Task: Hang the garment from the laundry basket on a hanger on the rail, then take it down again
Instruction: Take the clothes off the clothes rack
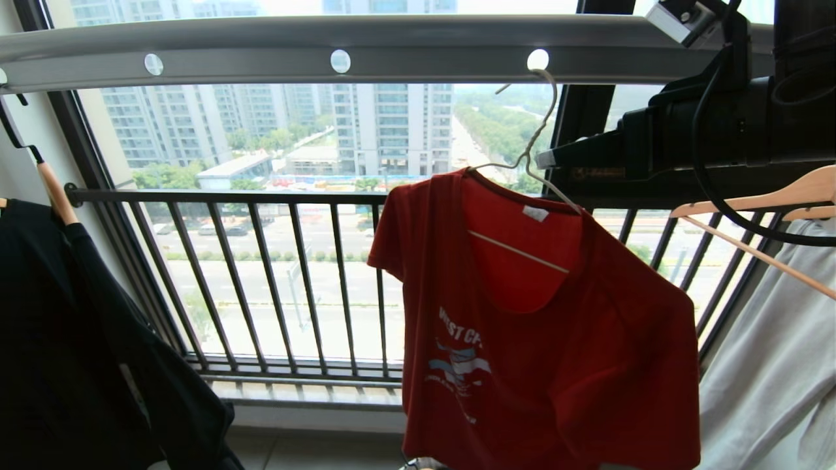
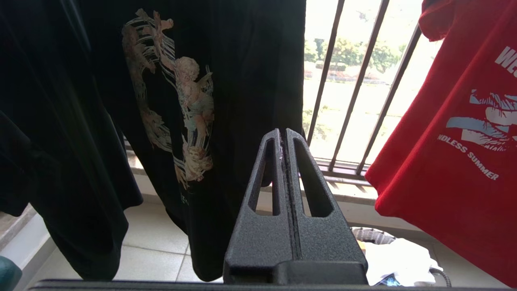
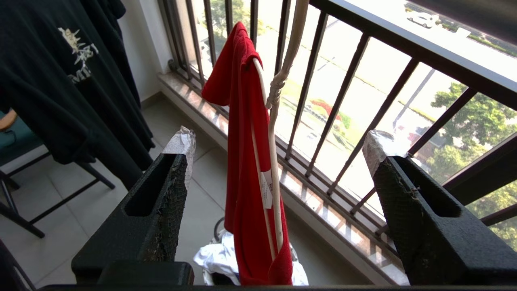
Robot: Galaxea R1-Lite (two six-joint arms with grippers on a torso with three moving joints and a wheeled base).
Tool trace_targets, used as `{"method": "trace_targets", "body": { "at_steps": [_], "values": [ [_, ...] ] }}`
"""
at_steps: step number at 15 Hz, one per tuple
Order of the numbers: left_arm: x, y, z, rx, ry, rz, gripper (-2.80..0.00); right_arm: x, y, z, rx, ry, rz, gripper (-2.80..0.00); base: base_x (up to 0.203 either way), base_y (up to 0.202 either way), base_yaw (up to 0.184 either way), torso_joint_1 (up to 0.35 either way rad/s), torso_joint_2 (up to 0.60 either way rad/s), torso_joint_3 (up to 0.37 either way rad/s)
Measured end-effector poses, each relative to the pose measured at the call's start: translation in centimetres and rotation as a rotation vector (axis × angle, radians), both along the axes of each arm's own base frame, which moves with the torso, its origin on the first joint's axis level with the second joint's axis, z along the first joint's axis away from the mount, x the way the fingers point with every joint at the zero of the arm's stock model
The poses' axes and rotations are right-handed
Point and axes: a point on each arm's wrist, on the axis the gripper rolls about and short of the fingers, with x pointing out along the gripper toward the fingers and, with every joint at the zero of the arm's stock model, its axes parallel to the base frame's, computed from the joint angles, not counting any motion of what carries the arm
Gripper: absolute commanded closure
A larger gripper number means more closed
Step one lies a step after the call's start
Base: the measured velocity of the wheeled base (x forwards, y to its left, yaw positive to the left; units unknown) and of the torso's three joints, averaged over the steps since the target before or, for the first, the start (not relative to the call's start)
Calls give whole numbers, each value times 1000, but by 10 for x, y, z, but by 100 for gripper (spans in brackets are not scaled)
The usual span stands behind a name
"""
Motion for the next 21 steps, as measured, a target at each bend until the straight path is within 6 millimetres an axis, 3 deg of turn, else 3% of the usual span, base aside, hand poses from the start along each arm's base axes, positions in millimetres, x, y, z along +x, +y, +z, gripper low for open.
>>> {"method": "trace_targets", "body": {
  "at_steps": [7, 15, 16, 21],
  "values": [
    [0, 0, 0, 0, 0, 0, 0, 36, 20, -15, 19, -66, 19, -280, 0, 0, 0, 0, 0, 0],
    [0, 0, 0, 0, 0, 0, 0, 58, 29, -31, 25, -79, 16, -280, 0, 0, 0, 0, 0, 0],
    [0, 0, 0, 0, 0, 0, 0, 62, 30, -33, 24, -81, 9, 0, 0, 0, 0, 0, 0, 0],
    [0, 0, 0, 0, 0, 0, 0, 73, 34, -40, 21, -90, -10, 0, 0, 0, 0, 0, 0, 0]
  ]
}}
